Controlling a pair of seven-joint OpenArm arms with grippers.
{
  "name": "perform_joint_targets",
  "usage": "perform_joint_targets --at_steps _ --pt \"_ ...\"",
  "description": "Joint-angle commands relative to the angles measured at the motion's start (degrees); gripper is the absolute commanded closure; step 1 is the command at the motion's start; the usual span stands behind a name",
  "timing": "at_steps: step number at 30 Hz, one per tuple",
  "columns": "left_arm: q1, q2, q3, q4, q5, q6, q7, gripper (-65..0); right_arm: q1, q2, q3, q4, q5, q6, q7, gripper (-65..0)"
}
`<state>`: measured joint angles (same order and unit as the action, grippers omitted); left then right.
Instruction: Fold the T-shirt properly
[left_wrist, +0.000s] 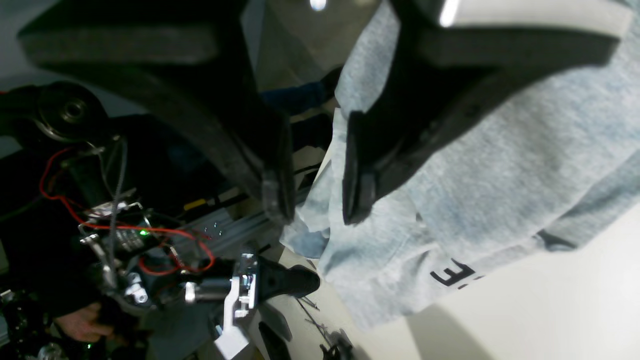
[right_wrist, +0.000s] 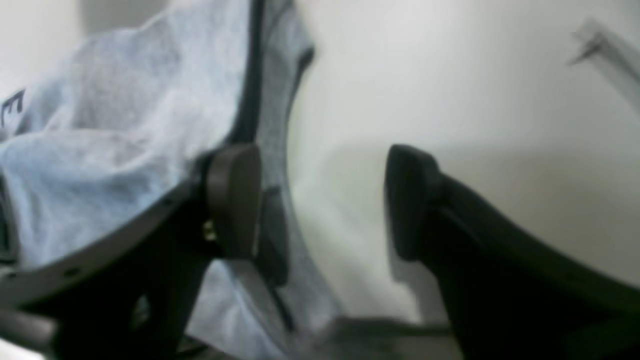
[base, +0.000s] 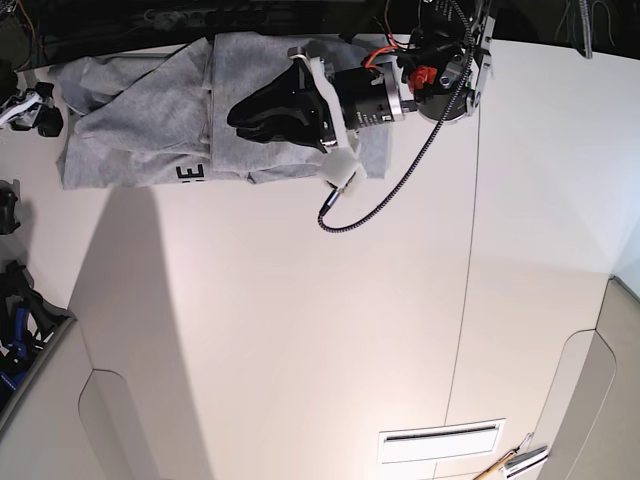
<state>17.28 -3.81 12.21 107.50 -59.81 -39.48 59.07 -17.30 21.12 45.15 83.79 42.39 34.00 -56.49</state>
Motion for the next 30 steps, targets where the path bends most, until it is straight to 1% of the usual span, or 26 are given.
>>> perform_joint_targets --at_steps 1,6,9,13,19,28,30 --pt "-0.3 0.3 0.1 0.9 -1.5 -0.5 -1.1 -20.3 1.1 1.3 0.4 -0.9 2.6 0.7 0.0 -39.0" --pt "-0.3 0.3 0.1 0.9 -1.5 -0.5 -1.0 -20.3 4.8 1.3 0.3 -8.5 9.4 1.0 -3.7 -39.0" --pt "-0.3 0.3 0.1 0.9 -1.5 -0.5 -1.0 -20.3 5.2 1.2 0.1 -9.8 12.8 1.0 -5.5 -39.0" --pt "-0.3 0.3 0.1 0.9 -1.5 -0.5 -1.0 -20.2 5.2 1.2 0.0 -9.9 15.6 0.9 -7.9 -39.0" --pt "-0.3 0.3 0.1 0.9 -1.5 -0.5 -1.0 -20.2 5.0 0.7 -0.1 -9.9 18.1 0.9 -10.5 -39.0" --pt "-0.3 0.3 0.1 0.9 -0.7 -0.5 -1.0 -20.2 5.0 0.6 -0.1 -9.9 18.8 0.9 -10.7 -39.0" --pt "-0.3 0.3 0.1 0.9 -0.7 -0.5 -1.0 -20.2 5.0 0.6 -0.1 -9.9 20.8 0.9 -12.0 -39.0"
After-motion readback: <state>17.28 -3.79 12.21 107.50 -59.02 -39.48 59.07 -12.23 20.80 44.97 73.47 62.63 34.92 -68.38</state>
